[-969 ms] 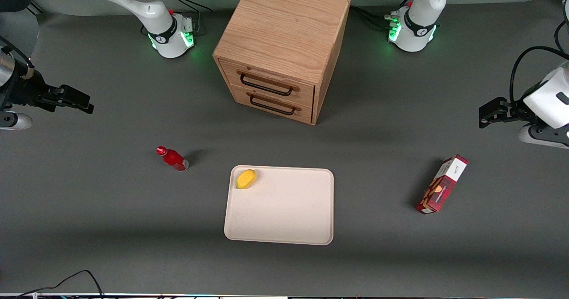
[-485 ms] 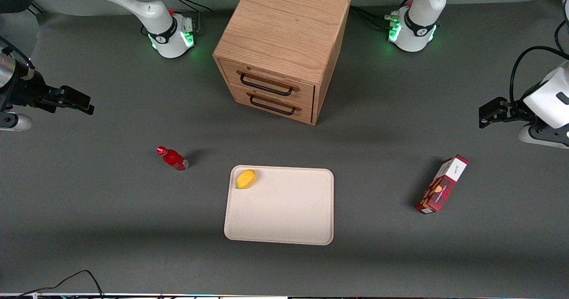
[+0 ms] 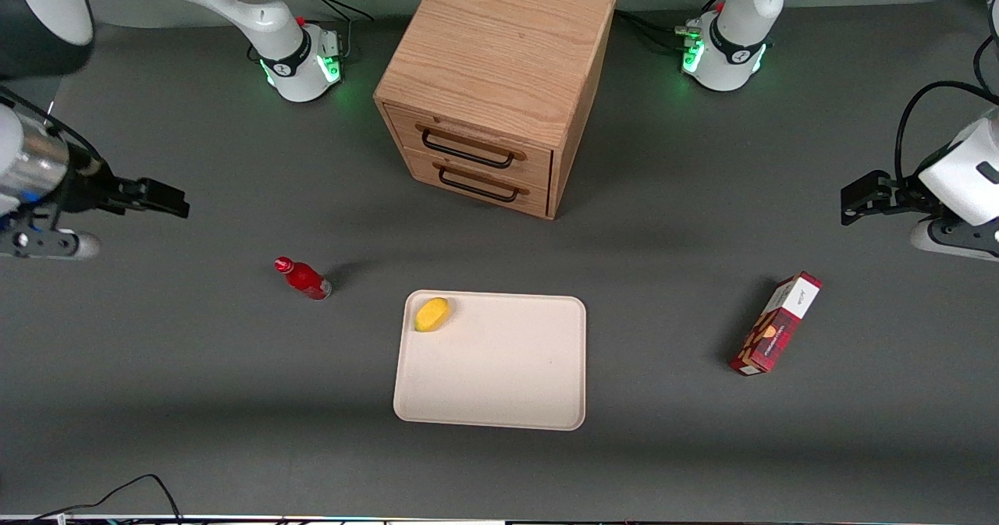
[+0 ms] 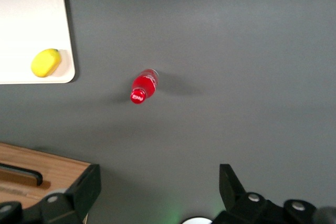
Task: Place coke bottle on tray
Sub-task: 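Move the right gripper down to the red Coca-Cola bottle's cap end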
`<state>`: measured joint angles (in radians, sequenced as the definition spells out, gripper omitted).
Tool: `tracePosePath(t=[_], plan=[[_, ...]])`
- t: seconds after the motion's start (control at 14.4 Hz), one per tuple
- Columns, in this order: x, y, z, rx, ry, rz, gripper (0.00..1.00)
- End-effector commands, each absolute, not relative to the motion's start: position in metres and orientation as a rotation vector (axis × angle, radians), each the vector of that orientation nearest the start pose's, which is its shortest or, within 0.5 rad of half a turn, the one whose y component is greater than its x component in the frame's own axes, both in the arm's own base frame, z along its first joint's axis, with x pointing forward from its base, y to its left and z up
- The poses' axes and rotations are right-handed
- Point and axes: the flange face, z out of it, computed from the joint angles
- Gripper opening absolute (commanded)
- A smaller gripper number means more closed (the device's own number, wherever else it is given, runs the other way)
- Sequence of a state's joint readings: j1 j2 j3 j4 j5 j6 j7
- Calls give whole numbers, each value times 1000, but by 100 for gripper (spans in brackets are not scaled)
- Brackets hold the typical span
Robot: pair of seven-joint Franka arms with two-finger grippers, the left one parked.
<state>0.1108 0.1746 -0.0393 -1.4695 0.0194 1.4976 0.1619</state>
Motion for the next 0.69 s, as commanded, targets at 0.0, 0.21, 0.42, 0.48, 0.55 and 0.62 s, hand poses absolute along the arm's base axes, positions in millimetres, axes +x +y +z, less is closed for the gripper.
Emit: tracePosePath(t=[0.0, 0.21, 0.42, 0.48, 0.55, 0.62], plan=[[590, 71, 526, -3111, 71, 155, 98], [589, 73, 486, -3111, 52, 100, 99], [585, 83, 438, -3111, 15, 62, 99], [579, 86, 423, -3114, 2, 49, 99], [574, 92, 407, -3118, -20, 41, 99], [572, 95, 393, -3126, -44, 35, 99]])
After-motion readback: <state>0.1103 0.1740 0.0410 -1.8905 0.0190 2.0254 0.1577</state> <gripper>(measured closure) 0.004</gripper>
